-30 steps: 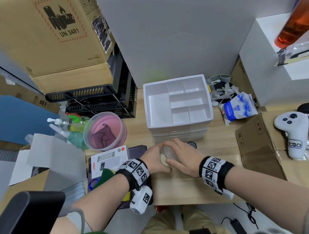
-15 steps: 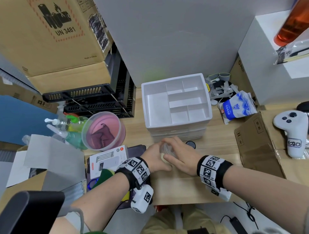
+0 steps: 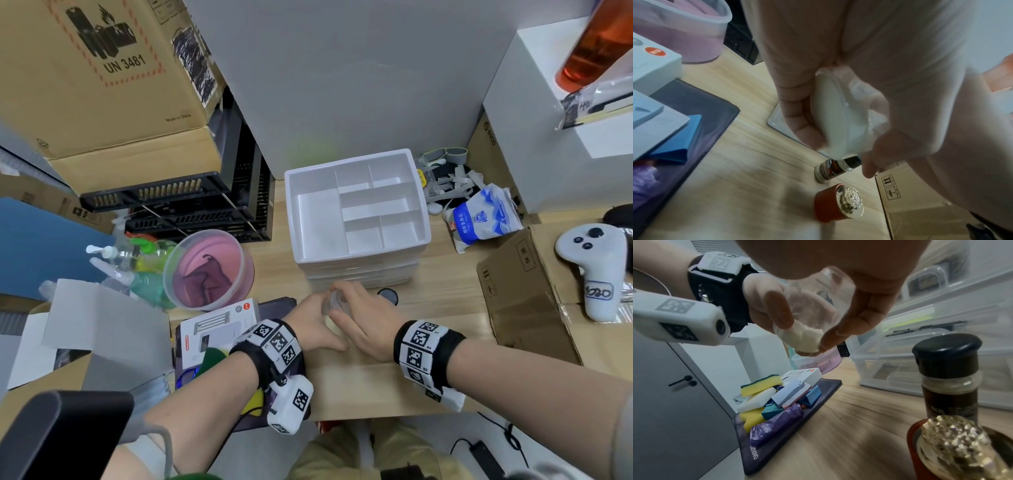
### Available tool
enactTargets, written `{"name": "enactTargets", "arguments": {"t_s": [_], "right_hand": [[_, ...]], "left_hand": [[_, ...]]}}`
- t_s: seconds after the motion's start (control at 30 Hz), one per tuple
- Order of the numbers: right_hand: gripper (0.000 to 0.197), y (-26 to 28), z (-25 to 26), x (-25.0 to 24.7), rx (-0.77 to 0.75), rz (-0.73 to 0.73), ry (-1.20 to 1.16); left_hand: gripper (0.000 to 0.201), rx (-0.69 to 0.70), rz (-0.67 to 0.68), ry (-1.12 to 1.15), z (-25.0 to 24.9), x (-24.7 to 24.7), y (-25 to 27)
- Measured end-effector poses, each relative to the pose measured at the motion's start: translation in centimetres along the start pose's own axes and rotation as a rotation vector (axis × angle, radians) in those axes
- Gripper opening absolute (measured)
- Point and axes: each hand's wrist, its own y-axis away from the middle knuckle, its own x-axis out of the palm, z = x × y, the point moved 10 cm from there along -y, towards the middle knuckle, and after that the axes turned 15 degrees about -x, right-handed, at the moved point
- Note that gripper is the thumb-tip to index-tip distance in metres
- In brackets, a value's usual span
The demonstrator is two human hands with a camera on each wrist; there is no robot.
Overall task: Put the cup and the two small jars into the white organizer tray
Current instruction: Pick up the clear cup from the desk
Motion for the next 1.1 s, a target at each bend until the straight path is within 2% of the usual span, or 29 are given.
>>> {"name": "enactTargets", "arguments": {"t_s": [0.07,0.23,0.3,0.43,0.6,0.7,0.83,0.87,0.93,1.0,1.1], "right_hand": [[0.064,0.0,0.4,-0.3,-0.023,0.008,0.015],[0.065,-0.1,1.2,-0.5,-0.080,0.040,0.082],[0.065,-0.2,1.4,-0.6,-0.076,0.044,0.096],[0.065,0.0,0.9,-0.2,-0.030,0.024,0.032],[0.064,0.2,0.0,0.2,0.078,-0.025,-0.088],[0.065,0.5,1.0,0.2,0.050,0.009,-0.076],[0.075,0.2,5.1,-2.7,-0.120,-0.012,0.041],[0.078,-0.2,6.1,-4.0,-0.157,-0.034,0.087],[0.080,-1.2,7.4,-6.9,-0.177,-0.094,0.141],[0.076,-2.6,8.8,-9.6,-0.204,-0.127,0.196],[0.071,-4.5,10.3,-12.7,-0.209,-0.142,0.297]], "left_hand": [[0.049,0.001,0.021,-0.005,-0.1,0.0,-0.1],[0.039,-0.028,0.089,-0.016,0.3,0.3,-0.5],[0.041,-0.037,0.096,-0.020,0.6,0.3,-0.7],[0.043,-0.048,0.052,-0.041,0.6,0.1,-0.7],[0.039,-0.012,-0.083,-0.129,-0.1,-0.3,-0.2],[0.050,-0.013,-0.070,-0.200,0.1,-0.5,0.5],[0.079,0.027,-0.010,-0.162,0.0,-2.0,2.5],[0.079,0.046,-0.014,-0.152,-0.7,-2.9,3.1],[0.067,0.091,-0.020,-0.065,-2.8,-4.9,4.2],[0.056,0.140,-0.085,-0.059,-5.4,-7.1,5.2],[0.066,0.235,-0.224,-0.050,-9.1,-10.1,6.2]]}}
